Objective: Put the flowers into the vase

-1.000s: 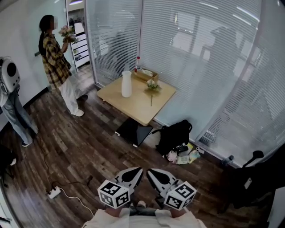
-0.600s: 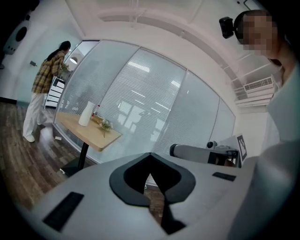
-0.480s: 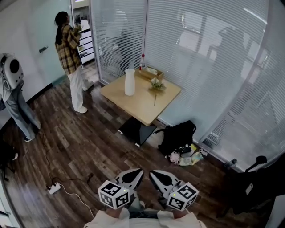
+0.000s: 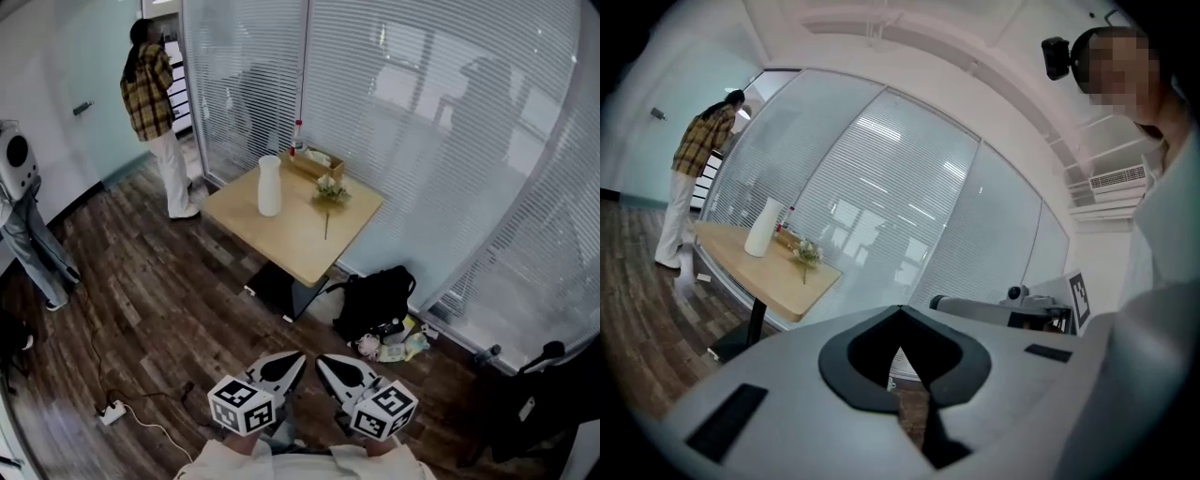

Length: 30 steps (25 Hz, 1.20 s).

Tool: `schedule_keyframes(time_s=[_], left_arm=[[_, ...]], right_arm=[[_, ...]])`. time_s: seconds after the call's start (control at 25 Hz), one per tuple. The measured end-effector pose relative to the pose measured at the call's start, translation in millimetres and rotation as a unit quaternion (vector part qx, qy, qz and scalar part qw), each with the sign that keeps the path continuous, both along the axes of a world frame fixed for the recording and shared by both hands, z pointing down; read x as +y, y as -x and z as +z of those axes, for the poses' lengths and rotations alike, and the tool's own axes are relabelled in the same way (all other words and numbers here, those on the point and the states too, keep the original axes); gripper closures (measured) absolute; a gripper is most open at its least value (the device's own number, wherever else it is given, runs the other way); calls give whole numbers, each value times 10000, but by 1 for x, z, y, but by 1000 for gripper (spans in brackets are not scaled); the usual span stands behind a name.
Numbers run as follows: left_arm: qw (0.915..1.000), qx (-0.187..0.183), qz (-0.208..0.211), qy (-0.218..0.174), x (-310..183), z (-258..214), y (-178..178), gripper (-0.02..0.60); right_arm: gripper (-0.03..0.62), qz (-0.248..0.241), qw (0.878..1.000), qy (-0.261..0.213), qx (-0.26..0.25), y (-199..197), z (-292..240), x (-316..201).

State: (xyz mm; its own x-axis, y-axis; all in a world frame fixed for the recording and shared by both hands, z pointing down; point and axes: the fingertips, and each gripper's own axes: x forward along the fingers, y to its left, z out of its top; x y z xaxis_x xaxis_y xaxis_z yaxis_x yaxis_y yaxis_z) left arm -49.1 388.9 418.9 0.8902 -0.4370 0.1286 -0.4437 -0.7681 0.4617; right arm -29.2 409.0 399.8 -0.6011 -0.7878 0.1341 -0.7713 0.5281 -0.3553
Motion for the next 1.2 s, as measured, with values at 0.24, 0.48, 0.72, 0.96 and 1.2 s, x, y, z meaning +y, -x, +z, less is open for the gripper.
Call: schedule_keyframes(time_s=[0.24,0.48,0.72,0.96,1.2], left_arm=[[9996,91,263,-75,-84,-12,-10,572],[9975,30,651,-275,-153,-22,-19,572],[9955,-303,818,-369,-209,-18,-21,572],[9954,-279,881,-249,-226,-7,-33,572],[9963,-358,776,70,-255,12,-49,572]], right_arm=[[582,87,9998,-61,-138,-7,-15,-81],[582,393,9988,-278,80,-17,-24,-151],[582,581,9972,-405,236,-10,-31,-212],[582,1011,9934,-380,387,-17,-23,-228],[582,1283,9916,-11,167,-50,-3,-255]])
